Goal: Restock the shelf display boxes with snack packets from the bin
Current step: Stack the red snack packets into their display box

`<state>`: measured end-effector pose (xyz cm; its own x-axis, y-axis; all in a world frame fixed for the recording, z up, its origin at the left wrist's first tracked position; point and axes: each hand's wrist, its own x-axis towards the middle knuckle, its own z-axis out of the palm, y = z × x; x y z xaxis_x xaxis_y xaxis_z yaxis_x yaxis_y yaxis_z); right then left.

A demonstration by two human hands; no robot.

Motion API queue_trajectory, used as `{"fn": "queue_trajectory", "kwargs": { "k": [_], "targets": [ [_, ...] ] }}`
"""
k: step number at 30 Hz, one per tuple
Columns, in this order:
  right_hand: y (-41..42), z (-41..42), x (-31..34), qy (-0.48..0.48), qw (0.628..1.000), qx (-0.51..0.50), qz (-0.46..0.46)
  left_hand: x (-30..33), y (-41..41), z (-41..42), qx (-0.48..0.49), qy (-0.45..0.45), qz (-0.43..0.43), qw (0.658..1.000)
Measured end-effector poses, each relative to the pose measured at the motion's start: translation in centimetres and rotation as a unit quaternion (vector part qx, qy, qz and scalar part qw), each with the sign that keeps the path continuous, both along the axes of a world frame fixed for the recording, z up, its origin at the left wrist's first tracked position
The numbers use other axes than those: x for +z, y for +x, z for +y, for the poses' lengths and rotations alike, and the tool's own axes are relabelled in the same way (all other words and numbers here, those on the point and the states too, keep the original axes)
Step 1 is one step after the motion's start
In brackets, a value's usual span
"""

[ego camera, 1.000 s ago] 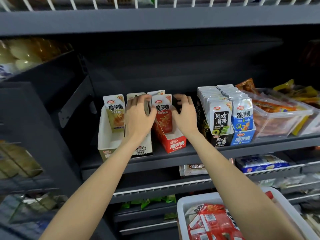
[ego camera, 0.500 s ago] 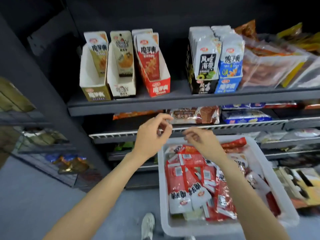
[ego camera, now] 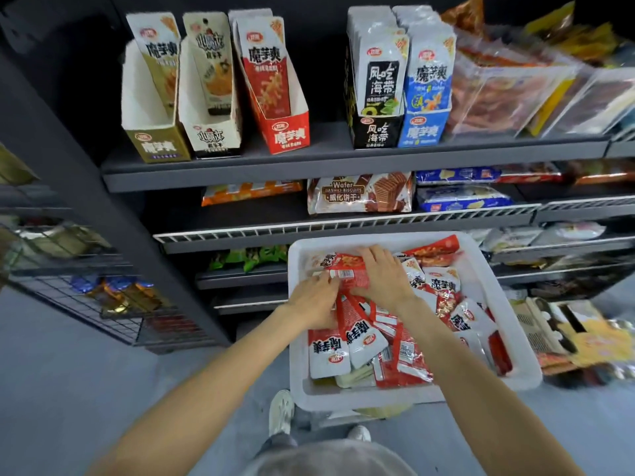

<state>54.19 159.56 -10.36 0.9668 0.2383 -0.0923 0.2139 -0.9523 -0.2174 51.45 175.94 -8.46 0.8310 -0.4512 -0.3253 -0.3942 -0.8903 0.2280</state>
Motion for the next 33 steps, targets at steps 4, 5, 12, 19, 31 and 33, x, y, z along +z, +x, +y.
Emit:
{"fn": "queue_trajectory", "kwargs": {
  "k": [4,5,12,19,31,33],
  "targets": [
    [0.9,0.0,0.2,0.001,1.000,0.015,-0.016,0.2,0.5,-0.2,-0.030,0.045,0.031,0.998],
    [1.0,0.1,0.3,0.004,0.999,0.022,-0.030,0.2,0.6,-0.3,-0.041,0.050,0.024,0.998],
    [0.2,0.5,0.6,-0.002,0.998,0.007,-0.064,2.3,1.2,1.4,-0.155,-0.016,0.005,0.988],
    [-0.7,-1.2,2.4,0.198,0.968,-0.072,-0.135,2.7,0.8,1.0,-0.374,0.075,-0.064,0.922],
    [-1.7,-1.9,8.8,0.583,0.789,-0.193,-0.018,7.8,3.2,4.7,-0.075,-0.133,-0.076,0.985],
    [-0.9,-1.5,10.3,0.599,0.778,-0.182,-0.044,8.5,3.6,6.2,0.067,-0.264,-0.095,0.957]
  ]
}}
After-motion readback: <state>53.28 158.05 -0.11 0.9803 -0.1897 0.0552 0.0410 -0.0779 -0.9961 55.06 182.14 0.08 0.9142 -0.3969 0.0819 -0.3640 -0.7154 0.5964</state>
